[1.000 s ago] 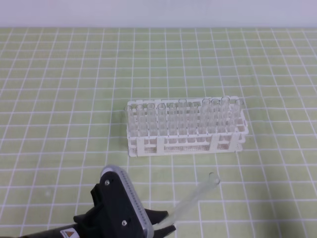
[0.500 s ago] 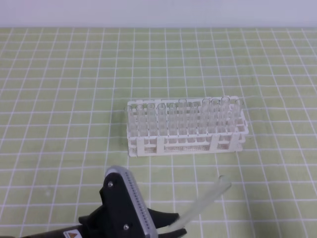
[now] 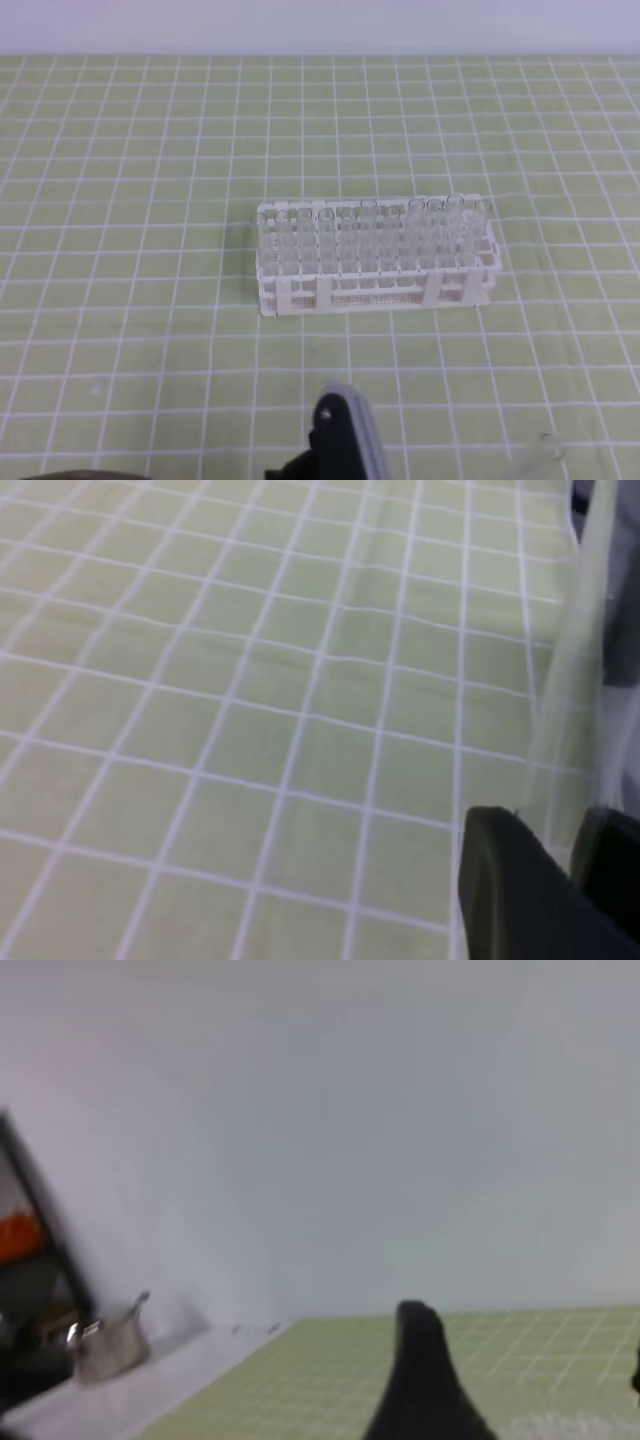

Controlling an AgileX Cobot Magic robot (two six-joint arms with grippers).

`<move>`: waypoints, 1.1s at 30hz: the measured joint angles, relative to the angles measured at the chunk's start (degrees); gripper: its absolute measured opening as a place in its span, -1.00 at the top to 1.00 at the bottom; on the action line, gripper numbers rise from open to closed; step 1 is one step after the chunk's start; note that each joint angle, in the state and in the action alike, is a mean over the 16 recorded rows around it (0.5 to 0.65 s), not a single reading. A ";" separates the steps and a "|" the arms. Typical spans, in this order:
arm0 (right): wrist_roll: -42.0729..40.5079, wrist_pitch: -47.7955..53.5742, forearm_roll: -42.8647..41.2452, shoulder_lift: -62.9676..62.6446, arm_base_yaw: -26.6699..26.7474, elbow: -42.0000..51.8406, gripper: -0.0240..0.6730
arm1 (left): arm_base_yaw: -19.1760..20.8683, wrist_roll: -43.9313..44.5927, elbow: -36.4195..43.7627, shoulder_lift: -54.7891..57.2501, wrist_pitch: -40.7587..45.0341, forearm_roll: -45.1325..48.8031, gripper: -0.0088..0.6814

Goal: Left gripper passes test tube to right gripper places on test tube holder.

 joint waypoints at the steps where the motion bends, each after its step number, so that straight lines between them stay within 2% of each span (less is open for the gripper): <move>1: -1.34 1.08 0.20 0.00 0.00 -0.61 0.16 | 0.00 0.06 -0.29 1.08 -1.27 -0.03 0.81; 6: -4.66 5.37 -0.60 0.00 0.00 -2.28 -0.17 | 0.00 0.36 -2.12 5.34 -6.28 -0.26 0.81; 10: -6.16 8.02 -2.61 0.01 0.00 -2.43 -0.29 | 0.00 0.49 -3.65 7.45 -8.92 -0.28 0.83; 21: -7.25 10.41 -8.88 0.01 0.00 -2.43 -0.32 | 0.00 1.12 -5.49 9.04 -11.68 -0.26 0.83; 33: -7.25 11.78 -11.66 0.01 0.00 -2.43 -0.32 | 0.00 2.51 -5.89 9.16 -11.91 0.19 0.79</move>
